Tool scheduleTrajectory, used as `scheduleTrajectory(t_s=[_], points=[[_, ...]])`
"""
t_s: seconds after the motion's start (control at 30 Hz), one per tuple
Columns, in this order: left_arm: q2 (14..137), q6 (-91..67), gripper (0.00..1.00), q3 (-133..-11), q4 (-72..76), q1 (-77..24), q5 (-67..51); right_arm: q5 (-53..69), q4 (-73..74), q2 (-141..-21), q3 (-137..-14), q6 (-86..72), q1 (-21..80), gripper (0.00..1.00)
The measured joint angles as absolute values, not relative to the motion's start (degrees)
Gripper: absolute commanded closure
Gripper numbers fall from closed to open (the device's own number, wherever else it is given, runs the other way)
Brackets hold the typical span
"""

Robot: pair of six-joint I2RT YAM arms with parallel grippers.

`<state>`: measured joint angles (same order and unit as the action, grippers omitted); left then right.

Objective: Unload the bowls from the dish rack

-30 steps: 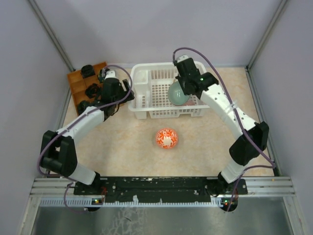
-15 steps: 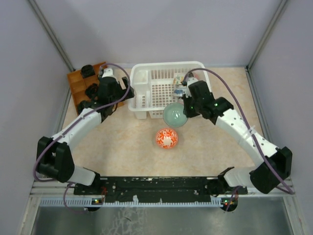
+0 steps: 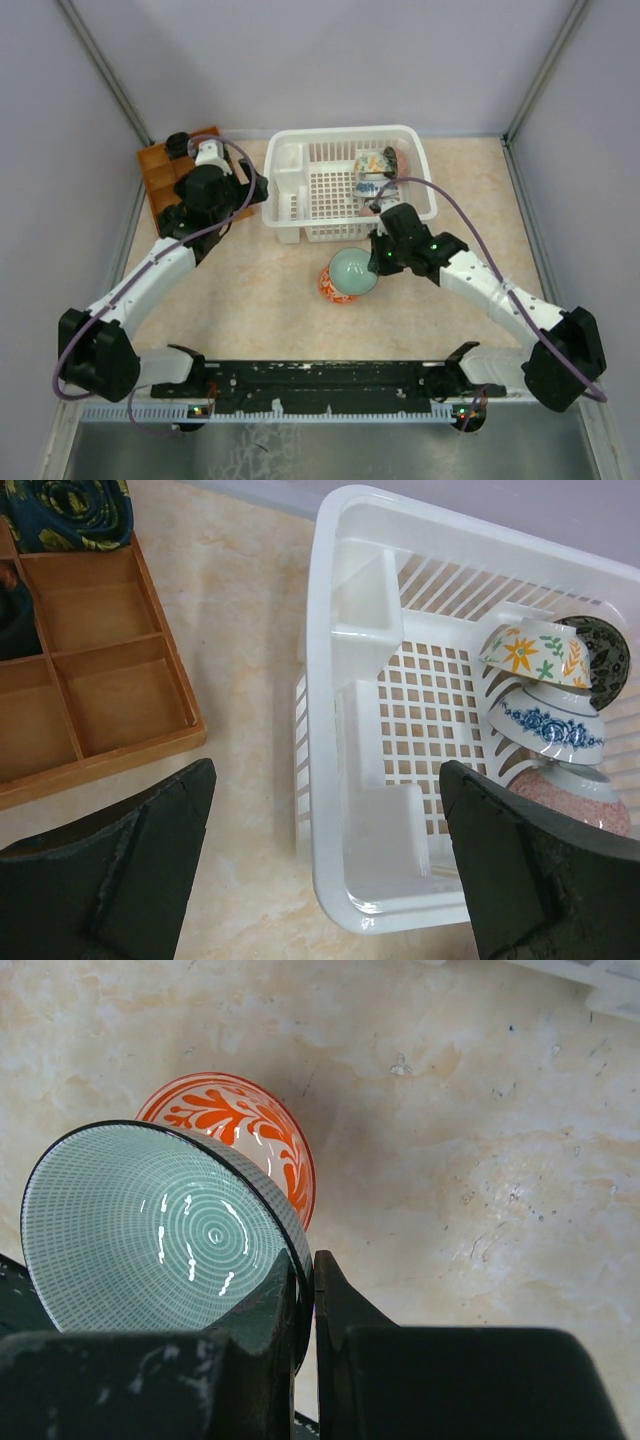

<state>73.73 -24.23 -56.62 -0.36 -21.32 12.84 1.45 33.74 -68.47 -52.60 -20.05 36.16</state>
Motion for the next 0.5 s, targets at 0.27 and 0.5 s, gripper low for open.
scheduleTrajectory(t_s=[0.27,0.5], points=[[71.5,-24.1,0.01,-53.3,-0.1,-21.3,12.9,3.2,29.7,-71.0,-51.7,-22.1,36.2,1.0],[70.9,-24.1,0.01,-52.6,0.1,-21.3,12.9,4.2,28.3,-76.3,-51.7,-23.1,36.2,1.0]])
